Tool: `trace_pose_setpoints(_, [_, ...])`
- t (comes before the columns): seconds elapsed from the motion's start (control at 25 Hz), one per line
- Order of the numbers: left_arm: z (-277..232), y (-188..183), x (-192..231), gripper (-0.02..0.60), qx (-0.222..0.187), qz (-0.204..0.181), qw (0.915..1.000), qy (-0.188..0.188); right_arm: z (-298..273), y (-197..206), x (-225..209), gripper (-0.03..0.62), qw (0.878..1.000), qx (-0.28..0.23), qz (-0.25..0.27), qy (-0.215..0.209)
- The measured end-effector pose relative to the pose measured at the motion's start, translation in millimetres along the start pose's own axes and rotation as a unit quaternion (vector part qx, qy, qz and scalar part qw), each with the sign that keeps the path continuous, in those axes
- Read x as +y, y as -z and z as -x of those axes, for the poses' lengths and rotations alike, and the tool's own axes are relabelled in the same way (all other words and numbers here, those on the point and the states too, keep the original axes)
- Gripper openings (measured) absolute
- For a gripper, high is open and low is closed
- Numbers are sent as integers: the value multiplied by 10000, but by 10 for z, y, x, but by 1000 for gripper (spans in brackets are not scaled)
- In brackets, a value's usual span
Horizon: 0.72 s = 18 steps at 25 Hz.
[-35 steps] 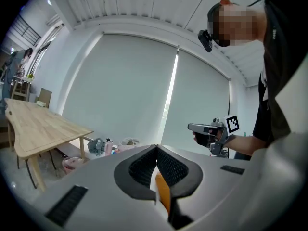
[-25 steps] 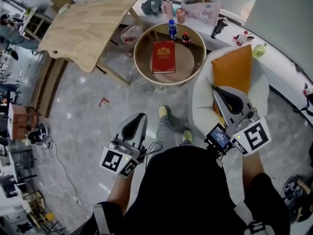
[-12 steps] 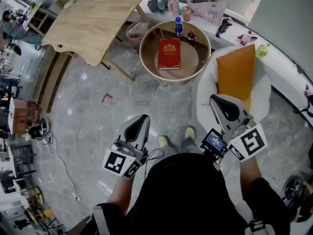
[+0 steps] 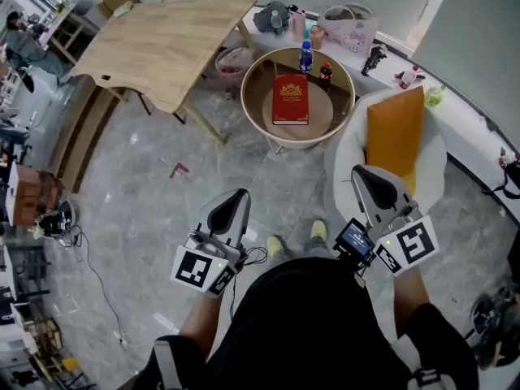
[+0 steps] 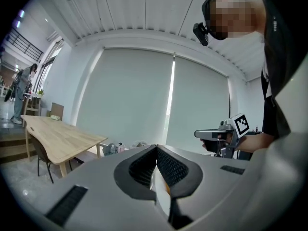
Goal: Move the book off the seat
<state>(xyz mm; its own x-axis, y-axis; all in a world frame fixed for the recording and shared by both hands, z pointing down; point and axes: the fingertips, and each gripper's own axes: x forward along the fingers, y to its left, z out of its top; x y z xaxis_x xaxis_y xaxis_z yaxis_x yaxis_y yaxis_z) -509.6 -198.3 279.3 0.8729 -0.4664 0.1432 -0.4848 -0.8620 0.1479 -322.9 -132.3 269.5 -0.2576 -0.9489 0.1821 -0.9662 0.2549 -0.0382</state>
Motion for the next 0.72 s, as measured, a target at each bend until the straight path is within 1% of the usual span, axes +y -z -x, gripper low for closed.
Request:
trace_pose_setpoints(0.28, [159,-19,187,14,-118,138,9998,73,-76,-74,202,11,9999,-42,91,132])
trace_pose_setpoints(0.36, [174,-64,200,14,-182,196,9996,119,-77,-105,221,11,9998,-46,114,182])
trace_pose_setpoints(0.56, [171,-42,213,14,-160,152,9995,235,-53,-136,226,11,9994,-54,158,289])
trace_pose_setpoints(0.72, [181,-50,202,12,-199,238,9993,215,-46,-140,224,11,9995,-28,179,277])
